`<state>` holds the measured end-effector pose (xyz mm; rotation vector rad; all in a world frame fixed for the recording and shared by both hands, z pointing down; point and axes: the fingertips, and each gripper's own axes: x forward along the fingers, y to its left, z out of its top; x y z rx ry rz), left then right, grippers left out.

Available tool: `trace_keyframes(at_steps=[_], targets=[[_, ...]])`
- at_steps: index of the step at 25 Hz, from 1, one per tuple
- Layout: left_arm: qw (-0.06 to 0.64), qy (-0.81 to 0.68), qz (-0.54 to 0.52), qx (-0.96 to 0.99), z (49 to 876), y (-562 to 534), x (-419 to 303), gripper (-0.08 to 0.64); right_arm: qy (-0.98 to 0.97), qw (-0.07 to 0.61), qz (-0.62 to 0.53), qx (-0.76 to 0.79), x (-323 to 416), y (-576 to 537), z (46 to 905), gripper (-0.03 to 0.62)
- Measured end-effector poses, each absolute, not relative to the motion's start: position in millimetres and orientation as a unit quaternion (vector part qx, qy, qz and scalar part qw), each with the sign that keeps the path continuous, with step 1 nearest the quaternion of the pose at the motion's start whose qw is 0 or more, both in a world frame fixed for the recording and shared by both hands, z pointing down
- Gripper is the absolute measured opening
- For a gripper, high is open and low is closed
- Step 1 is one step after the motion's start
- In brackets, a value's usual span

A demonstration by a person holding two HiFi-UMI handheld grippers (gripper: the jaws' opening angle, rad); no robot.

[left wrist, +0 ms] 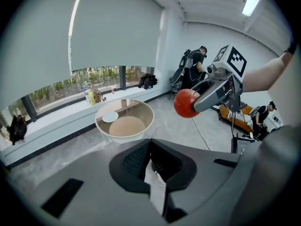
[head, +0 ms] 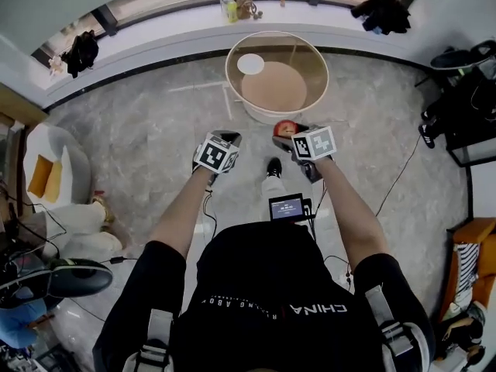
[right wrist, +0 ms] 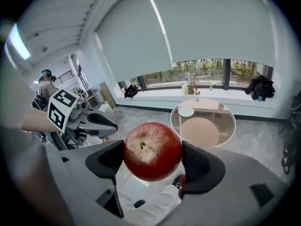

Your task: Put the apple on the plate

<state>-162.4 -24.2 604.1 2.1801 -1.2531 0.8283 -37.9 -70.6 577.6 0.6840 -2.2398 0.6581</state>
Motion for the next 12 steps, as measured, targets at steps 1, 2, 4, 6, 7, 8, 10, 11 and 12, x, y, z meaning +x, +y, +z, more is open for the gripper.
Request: trace_keyframes(at_steps=[1,2,4,6,7,8,10,11,12], targets=[[0.246,-0.464,0.302,0.795,604,-44,-167,0.017,-0.866,0.347,0.252,0.258,-44,-93,579,0.408],[0.249,-0.471,0.301,0.791,604,-65,-173,0.017,-0.868,0.347,0.251,0.252,-52,-116,579,0.408],[0.254,-0.485,0.3,0.781,603,-106,-186,0.017,-0.873,0.344,0.249,0.24,-69,-161,578,0.408],[0.259,-0.49,0.304,0.775,601,-149,-194,0.017,-0.876,0.346,0.245,0.229,-82,-205,576,0.408],[0.261,-0.49,0.307,0.773,599,-170,-196,0.017,-0.877,0.349,0.242,0.224,-86,-227,576,0.408],[0.262,-0.491,0.309,0.771,598,-192,-198,0.017,-0.878,0.351,0.241,0.219,-89,-250,574,0.408],[0.266,-0.497,0.308,0.766,591,-237,-203,0.017,-0.879,0.352,0.242,0.21,-97,-294,570,0.408],[0.268,-0.501,0.305,0.764,587,-258,-205,0.017,-0.88,0.352,0.244,0.205,-100,-315,567,0.408],[0.27,-0.503,0.303,0.763,584,-278,-206,0.017,-0.88,0.353,0.245,0.201,-103,-334,565,0.408]])
